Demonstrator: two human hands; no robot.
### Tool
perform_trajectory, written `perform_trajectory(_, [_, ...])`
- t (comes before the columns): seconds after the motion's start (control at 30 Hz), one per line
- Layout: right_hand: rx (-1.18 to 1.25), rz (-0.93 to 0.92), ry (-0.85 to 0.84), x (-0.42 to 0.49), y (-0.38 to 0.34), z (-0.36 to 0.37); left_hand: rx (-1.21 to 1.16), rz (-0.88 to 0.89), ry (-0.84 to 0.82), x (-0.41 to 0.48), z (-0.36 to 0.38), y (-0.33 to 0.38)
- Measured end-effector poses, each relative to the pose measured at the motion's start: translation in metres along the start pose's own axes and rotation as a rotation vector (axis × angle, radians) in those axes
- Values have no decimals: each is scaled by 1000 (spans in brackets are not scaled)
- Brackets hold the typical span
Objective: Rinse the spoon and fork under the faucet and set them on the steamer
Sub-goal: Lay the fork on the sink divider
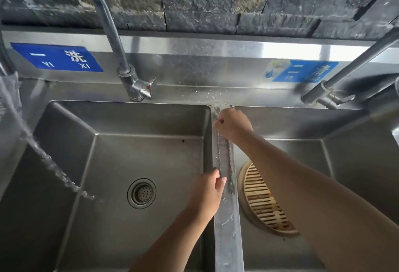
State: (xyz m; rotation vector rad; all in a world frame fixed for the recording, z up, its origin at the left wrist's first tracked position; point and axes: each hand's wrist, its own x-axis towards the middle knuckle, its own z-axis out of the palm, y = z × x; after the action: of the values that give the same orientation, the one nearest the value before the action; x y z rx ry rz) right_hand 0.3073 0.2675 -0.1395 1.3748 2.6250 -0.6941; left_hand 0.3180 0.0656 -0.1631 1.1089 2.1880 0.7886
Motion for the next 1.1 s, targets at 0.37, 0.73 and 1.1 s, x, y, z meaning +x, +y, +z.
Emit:
perform_trajectory(0.37, [-50,9,22,1,-3,2,48,-20,-3,2,7,-5])
perform_trajectory(0.73, [-57,-6,37,-2,-5,3,56,-17,-31,3,4,-6])
perform_trajectory(1.1, [-31,61,56,-7,-12,3,-63,-30,-54,-3,-3,-4])
